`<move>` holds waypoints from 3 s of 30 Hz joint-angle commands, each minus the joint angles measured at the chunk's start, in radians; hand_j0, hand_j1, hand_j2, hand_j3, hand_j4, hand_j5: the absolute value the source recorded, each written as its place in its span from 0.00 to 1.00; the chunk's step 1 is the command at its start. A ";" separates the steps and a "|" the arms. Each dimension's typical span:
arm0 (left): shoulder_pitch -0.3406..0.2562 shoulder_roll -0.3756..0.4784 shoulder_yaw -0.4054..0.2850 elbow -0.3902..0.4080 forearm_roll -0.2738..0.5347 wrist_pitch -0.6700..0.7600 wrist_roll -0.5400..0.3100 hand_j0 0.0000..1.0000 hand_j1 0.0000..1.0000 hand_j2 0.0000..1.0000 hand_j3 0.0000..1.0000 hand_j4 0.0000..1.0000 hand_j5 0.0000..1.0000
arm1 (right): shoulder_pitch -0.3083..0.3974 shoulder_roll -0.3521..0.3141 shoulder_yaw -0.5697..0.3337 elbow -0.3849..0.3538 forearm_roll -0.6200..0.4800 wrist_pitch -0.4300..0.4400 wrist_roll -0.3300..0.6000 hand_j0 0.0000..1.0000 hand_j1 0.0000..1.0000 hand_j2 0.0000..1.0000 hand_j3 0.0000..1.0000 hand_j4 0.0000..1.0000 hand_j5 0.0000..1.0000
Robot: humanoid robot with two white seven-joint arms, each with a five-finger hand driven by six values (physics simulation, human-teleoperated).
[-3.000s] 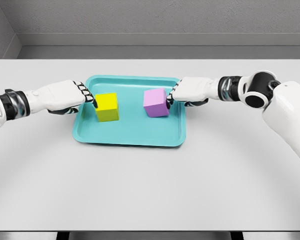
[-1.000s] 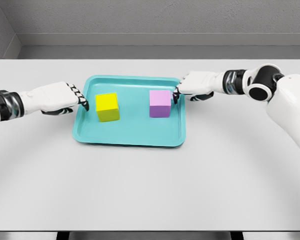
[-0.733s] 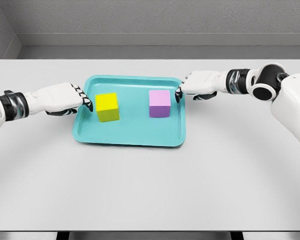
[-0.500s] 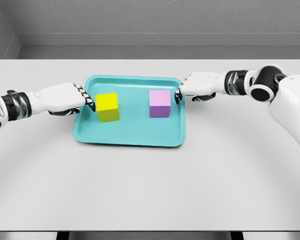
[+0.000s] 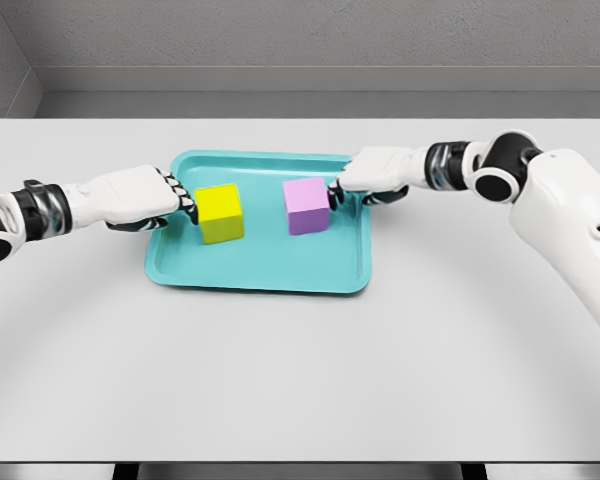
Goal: Push two cubes
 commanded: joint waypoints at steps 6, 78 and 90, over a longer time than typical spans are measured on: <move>-0.003 -0.021 0.003 0.004 0.005 0.002 -0.008 0.62 0.62 0.62 0.62 0.62 0.62 | -0.006 0.012 -0.001 -0.007 -0.004 0.002 0.000 0.60 0.60 0.60 0.60 0.60 0.60; -0.038 0.034 0.070 0.093 0.031 0.002 -0.040 0.64 0.64 0.64 0.64 0.64 0.64 | -0.069 0.043 0.022 0.002 -0.016 0.002 0.000 0.61 0.61 0.61 0.61 0.61 0.61; -0.035 0.036 0.083 0.093 0.031 0.002 -0.041 0.64 0.64 0.64 0.64 0.64 0.64 | -0.046 0.020 0.035 -0.045 -0.019 0.002 0.000 0.60 0.60 0.60 0.60 0.60 0.60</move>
